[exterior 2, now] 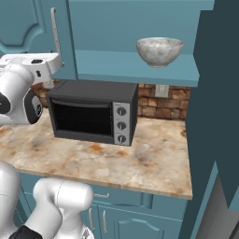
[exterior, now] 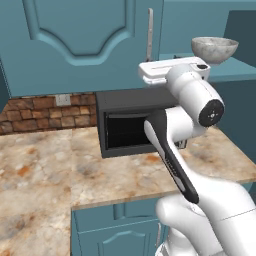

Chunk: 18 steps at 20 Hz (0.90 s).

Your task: Move the bowls from the cabinet to the plates on the dining table.

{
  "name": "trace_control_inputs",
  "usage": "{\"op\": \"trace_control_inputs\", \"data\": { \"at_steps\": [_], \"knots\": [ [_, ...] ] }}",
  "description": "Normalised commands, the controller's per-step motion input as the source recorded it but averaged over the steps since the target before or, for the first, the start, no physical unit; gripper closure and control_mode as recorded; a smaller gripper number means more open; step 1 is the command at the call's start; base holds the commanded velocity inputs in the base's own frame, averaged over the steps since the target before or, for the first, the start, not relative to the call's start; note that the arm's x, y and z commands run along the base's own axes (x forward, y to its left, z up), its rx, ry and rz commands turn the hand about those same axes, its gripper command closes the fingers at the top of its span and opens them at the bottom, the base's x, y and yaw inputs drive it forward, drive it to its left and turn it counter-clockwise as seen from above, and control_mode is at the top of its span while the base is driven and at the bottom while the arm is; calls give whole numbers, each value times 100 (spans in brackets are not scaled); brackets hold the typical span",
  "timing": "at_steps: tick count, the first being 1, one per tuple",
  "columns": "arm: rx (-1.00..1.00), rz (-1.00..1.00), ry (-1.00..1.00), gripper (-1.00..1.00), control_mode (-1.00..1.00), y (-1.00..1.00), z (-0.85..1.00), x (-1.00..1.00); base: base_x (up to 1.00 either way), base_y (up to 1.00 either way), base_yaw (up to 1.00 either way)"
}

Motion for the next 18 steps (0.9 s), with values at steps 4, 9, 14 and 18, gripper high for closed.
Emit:
{"op": "trace_control_inputs", "data": {
  "at_steps": [4,9,14,18],
  "knots": [
    [0,0,0,-100,-100,2,-5,35,0,0,0],
    [0,-1,0,-100,-100,0,-7,37,0,0,0],
    [0,-1,0,-100,-100,3,-6,34,0,0,0],
    [0,-1,0,-100,-100,5,-6,34,0,0,0]
  ]
}}
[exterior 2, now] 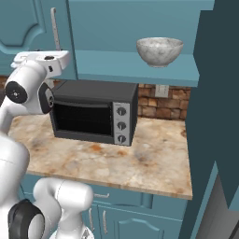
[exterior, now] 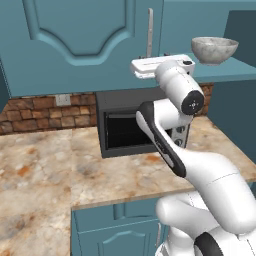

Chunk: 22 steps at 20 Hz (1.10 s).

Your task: Move the bowls from the cabinet to the plates on the dining table.

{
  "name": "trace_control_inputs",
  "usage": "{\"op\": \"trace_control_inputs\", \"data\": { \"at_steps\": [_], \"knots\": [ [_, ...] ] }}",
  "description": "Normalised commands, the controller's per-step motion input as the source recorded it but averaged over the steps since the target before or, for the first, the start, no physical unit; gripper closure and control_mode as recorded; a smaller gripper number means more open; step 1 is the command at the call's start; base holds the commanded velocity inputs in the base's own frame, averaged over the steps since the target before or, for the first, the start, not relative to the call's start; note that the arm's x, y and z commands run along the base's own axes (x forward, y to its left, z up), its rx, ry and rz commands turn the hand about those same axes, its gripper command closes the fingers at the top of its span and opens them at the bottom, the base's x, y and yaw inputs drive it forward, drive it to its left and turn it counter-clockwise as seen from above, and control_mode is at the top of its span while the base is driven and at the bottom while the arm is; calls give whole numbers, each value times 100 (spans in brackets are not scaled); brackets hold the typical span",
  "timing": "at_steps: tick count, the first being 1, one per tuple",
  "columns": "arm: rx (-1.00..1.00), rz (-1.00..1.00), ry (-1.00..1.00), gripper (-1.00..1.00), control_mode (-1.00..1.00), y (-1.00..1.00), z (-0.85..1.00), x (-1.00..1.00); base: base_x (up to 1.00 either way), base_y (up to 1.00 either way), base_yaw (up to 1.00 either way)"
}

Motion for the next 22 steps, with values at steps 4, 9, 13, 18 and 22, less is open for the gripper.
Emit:
{"op": "trace_control_inputs", "data": {
  "at_steps": [4,9,13,18,22],
  "knots": [
    [0,-1,0,-100,-100,5,-6,35,0,0,0],
    [0,-1,0,-100,-100,7,-5,34,0,0,0],
    [0,-1,0,-100,-100,10,-4,34,0,0,0],
    [0,0,0,-100,-100,11,-4,36,0,0,0],
    [0,-1,0,-100,-100,8,-2,38,0,0,0]
  ]
}}
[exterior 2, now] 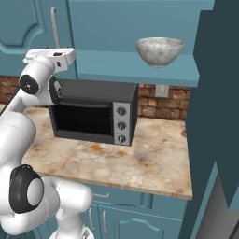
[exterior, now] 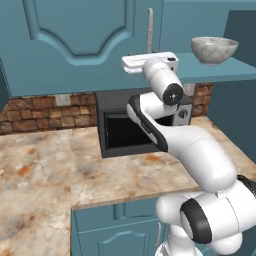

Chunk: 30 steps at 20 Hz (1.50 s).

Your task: Move the bowls from the cabinet to the plates on the dining table.

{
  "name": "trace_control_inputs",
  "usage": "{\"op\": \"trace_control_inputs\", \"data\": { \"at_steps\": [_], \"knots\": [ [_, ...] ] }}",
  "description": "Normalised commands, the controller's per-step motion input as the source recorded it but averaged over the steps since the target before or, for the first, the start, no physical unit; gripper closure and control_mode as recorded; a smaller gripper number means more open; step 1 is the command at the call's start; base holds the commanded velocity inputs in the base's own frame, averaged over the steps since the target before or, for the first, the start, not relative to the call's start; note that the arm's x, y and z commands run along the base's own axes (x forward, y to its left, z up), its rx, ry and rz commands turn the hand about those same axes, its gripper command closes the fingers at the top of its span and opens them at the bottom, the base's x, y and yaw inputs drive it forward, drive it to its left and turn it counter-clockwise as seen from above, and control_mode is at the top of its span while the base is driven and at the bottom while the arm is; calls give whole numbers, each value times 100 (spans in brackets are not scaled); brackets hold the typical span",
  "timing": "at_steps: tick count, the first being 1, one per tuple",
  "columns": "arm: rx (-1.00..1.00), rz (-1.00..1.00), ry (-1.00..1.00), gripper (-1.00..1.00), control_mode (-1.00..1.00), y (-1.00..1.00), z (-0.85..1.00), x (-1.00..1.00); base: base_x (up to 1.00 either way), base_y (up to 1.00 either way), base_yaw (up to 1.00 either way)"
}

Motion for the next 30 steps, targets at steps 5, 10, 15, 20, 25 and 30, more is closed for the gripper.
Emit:
{"op": "trace_control_inputs", "data": {
  "at_steps": [5,10,15,20,25,30],
  "knots": [
    [0,-1,0,-100,-100,6,-2,38,0,0,0],
    [0,0,0,100,-100,10,0,19,0,0,0],
    [0,1,0,100,-100,1,0,2,0,0,0],
    [0,2,0,100,-100,0,0,0,0,0,0],
    [0,2,4,100,-100,0,0,-12,0,0,0],
    [-6,3,14,100,-100,0,0,-53,0,0,0]
  ]
}}
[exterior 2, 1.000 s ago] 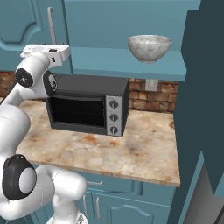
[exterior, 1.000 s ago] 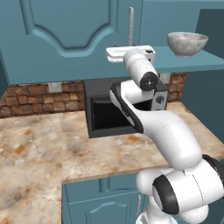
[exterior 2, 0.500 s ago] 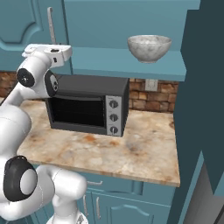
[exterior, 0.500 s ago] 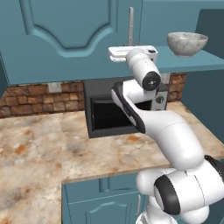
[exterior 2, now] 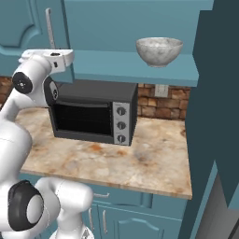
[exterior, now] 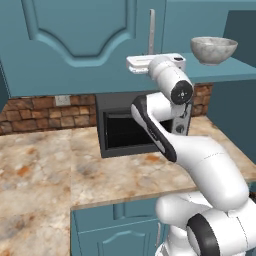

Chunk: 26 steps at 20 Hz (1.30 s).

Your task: Move the bowls from the cabinet to the plates on the dining table.

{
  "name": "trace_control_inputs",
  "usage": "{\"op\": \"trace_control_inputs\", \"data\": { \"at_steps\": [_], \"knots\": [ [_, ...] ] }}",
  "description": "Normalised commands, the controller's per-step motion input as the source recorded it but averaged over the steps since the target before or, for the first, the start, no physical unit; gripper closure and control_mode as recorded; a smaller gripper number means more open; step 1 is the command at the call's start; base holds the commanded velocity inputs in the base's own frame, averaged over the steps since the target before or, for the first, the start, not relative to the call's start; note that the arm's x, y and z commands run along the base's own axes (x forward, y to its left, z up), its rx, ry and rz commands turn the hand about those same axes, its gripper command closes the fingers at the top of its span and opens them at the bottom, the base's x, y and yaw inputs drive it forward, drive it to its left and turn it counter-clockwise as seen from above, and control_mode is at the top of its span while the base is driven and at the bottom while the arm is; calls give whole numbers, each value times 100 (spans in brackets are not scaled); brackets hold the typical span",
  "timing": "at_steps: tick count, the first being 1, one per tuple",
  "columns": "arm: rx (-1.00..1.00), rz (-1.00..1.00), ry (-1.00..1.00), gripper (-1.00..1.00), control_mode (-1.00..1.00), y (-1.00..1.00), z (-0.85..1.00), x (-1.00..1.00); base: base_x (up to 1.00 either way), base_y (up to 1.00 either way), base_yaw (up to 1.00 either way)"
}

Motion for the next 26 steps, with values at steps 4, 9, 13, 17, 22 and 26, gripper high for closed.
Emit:
{"op": "trace_control_inputs", "data": {
  "at_steps": [4,9,13,17,22,26],
  "knots": [
    [-7,3,15,100,-100,1,0,-66,0,0,0],
    [-7,2,13,100,-100,8,0,-74,0,0,0],
    [-7,1,11,100,-100,14,0,-76,0,0,0],
    [-7,1,10,100,-100,20,0,-74,0,0,0],
    [-7,0,9,100,-100,25,-1,-71,0,0,0],
    [-7,0,7,100,-100,27,-2,-55,0,0,0]
  ]
}}
